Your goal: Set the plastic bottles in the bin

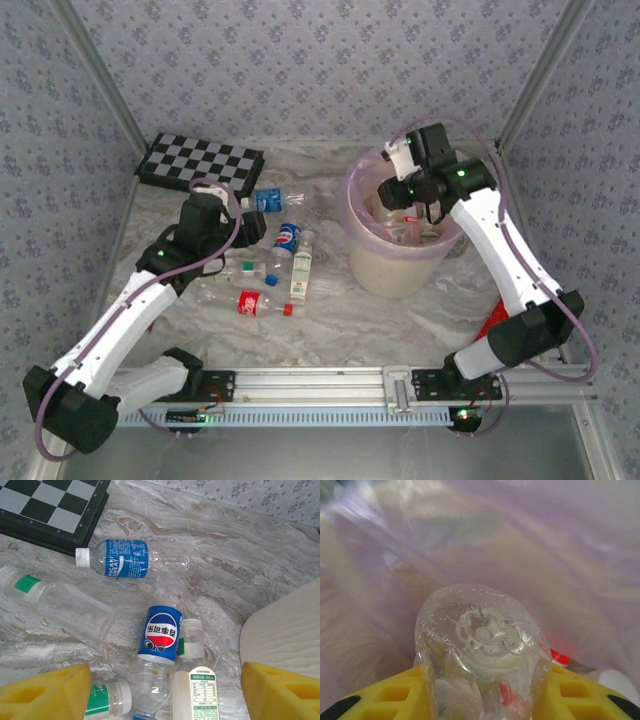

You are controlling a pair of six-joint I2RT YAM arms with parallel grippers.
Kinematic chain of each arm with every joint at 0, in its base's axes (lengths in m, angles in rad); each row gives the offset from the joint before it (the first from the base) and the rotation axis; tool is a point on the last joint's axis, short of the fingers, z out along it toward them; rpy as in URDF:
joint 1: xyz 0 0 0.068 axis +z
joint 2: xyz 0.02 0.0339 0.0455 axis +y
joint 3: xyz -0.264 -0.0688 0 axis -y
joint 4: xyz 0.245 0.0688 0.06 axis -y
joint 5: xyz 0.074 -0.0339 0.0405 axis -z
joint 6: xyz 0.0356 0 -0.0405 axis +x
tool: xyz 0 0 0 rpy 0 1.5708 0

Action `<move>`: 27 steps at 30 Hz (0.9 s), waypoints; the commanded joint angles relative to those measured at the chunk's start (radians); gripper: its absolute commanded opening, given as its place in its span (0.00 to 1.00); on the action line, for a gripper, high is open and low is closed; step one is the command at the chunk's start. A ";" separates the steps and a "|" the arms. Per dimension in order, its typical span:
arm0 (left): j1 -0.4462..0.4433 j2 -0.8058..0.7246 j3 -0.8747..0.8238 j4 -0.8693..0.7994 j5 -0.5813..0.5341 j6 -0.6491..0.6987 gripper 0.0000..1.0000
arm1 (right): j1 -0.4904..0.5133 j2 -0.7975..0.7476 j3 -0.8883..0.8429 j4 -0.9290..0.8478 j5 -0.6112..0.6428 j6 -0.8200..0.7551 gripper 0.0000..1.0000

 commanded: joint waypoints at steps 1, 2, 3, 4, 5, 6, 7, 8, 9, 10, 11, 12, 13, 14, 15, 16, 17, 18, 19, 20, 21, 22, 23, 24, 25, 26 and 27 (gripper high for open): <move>0.009 -0.012 -0.011 -0.003 -0.009 -0.013 0.78 | 0.001 0.021 -0.062 -0.013 0.052 -0.022 0.32; 0.011 -0.010 -0.014 0.002 -0.008 -0.013 0.79 | 0.001 0.028 -0.080 -0.006 0.041 -0.015 0.32; 0.013 -0.006 -0.014 0.006 -0.006 -0.014 0.79 | 0.000 0.036 -0.095 0.003 0.038 -0.007 0.32; 0.015 -0.001 -0.012 0.006 -0.004 -0.014 0.79 | -0.001 0.045 -0.107 0.010 0.038 -0.001 0.32; 0.016 0.004 -0.010 0.005 -0.002 -0.014 0.79 | -0.002 0.055 -0.120 0.019 0.036 0.008 0.32; 0.017 0.007 -0.008 0.004 -0.002 -0.014 0.79 | -0.003 0.064 -0.132 0.032 0.034 0.017 0.30; 0.017 0.010 -0.008 0.006 -0.004 -0.014 0.79 | -0.004 0.070 -0.143 0.046 0.031 0.026 0.30; 0.018 0.013 -0.008 0.004 -0.005 -0.014 0.79 | -0.005 0.073 -0.156 0.062 0.030 0.034 0.32; 0.020 0.016 -0.008 0.000 -0.008 -0.016 0.79 | -0.007 0.071 -0.166 0.077 0.030 0.044 0.35; 0.022 0.018 -0.007 -0.009 -0.014 -0.018 0.79 | -0.009 0.064 -0.173 0.092 0.024 0.051 0.37; 0.023 0.020 -0.005 -0.018 -0.019 -0.018 0.79 | -0.012 0.055 -0.177 0.103 0.017 0.057 0.40; 0.027 0.021 -0.005 -0.026 -0.025 -0.018 0.80 | -0.018 0.039 -0.176 0.116 0.007 0.063 0.45; 0.032 0.024 -0.005 -0.034 -0.034 -0.020 0.80 | -0.025 0.027 -0.169 0.119 -0.002 0.066 0.50; 0.038 0.027 -0.003 -0.043 -0.045 -0.025 0.81 | -0.031 0.017 -0.160 0.116 -0.007 0.070 0.55; 0.044 0.034 0.000 -0.054 -0.056 -0.034 0.81 | -0.035 0.005 -0.148 0.111 -0.012 0.071 0.60; 0.049 0.040 0.001 -0.065 -0.070 -0.045 0.82 | -0.037 -0.007 -0.136 0.105 -0.013 0.071 0.64; 0.051 0.045 0.000 -0.068 -0.079 -0.050 0.83 | -0.036 -0.018 -0.127 0.101 -0.015 0.071 0.67; 0.053 0.050 -0.004 -0.071 -0.087 -0.055 0.84 | -0.037 -0.033 -0.115 0.094 -0.017 0.071 0.70; 0.052 0.056 -0.005 -0.080 -0.098 -0.061 0.85 | -0.039 -0.048 -0.104 0.084 -0.015 0.072 0.73; 0.053 0.062 -0.002 -0.095 -0.111 -0.066 0.86 | -0.039 -0.062 -0.095 0.077 -0.013 0.074 0.75; 0.052 0.068 0.003 -0.116 -0.123 -0.073 0.87 | -0.044 -0.073 -0.085 0.070 -0.012 0.075 0.78; 0.052 0.072 0.004 -0.130 -0.134 -0.078 0.87 | -0.048 -0.089 -0.077 0.062 -0.009 0.078 0.82; 0.052 0.076 0.006 -0.147 -0.142 -0.084 0.87 | -0.053 -0.101 -0.071 0.057 -0.009 0.081 0.85; 0.052 0.077 0.006 -0.163 -0.148 -0.089 0.87 | -0.061 -0.119 -0.065 0.053 -0.011 0.085 0.88; 0.052 0.078 0.009 -0.178 -0.152 -0.093 0.87 | -0.067 -0.130 -0.064 0.055 -0.017 0.086 0.89; 0.053 0.077 0.015 -0.197 -0.157 -0.100 0.87 | -0.074 -0.148 -0.063 0.059 -0.024 0.088 0.91; 0.051 0.077 0.023 -0.232 -0.159 -0.115 0.87 | -0.080 -0.164 -0.064 0.065 -0.032 0.092 0.93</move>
